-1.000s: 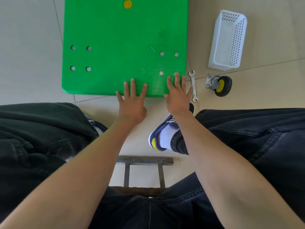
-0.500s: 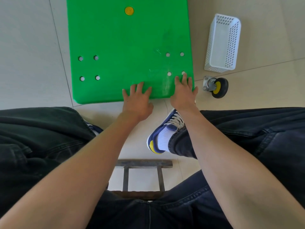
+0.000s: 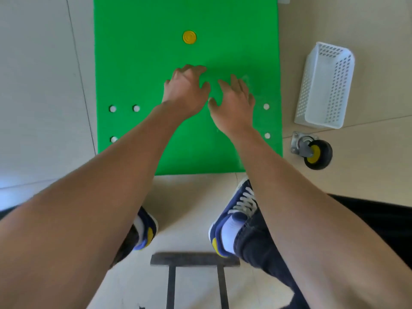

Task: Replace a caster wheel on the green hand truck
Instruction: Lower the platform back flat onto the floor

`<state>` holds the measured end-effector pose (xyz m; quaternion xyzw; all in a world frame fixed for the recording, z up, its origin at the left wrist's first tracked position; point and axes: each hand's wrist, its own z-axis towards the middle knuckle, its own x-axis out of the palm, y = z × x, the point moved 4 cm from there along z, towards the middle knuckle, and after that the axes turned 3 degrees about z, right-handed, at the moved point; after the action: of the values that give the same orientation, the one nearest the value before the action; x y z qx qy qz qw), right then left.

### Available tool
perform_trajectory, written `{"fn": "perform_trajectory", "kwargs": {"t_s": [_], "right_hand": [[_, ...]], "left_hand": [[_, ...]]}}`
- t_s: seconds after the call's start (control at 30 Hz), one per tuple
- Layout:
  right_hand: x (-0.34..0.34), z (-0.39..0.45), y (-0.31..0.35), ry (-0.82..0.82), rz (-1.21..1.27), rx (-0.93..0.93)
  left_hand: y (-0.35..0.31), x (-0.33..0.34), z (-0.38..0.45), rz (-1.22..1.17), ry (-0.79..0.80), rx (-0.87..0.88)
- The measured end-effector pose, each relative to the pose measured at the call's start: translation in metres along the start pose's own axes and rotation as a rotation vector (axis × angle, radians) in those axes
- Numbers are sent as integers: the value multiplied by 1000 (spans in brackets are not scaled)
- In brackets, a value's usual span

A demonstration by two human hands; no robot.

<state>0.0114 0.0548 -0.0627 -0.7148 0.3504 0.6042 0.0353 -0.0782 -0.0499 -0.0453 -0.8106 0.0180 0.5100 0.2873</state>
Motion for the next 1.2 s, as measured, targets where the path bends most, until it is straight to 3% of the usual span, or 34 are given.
{"fn": "perform_trajectory", "kwargs": {"t_s": [0.13, 0.3, 0.53, 0.77, 1.0, 1.2], "right_hand": [[0, 48, 17, -98, -27, -54], [-24, 71, 21, 18, -47, -22], [-151, 25, 55, 200, -26, 46], [-330, -48, 112, 297, 31, 72], [-496, -80, 163, 255, 128, 68], [-547, -71, 189, 240, 210, 124]], "left_hand": [[8, -5, 41, 11, -67, 76], [19, -36, 61, -26, 45, 120], [-30, -155, 27, -13, 217, 32], [-127, -316, -61, 26, 380, 5], [-230, -480, -104, 184, 356, 88], [-258, -539, -92, 197, 308, 99]]}}
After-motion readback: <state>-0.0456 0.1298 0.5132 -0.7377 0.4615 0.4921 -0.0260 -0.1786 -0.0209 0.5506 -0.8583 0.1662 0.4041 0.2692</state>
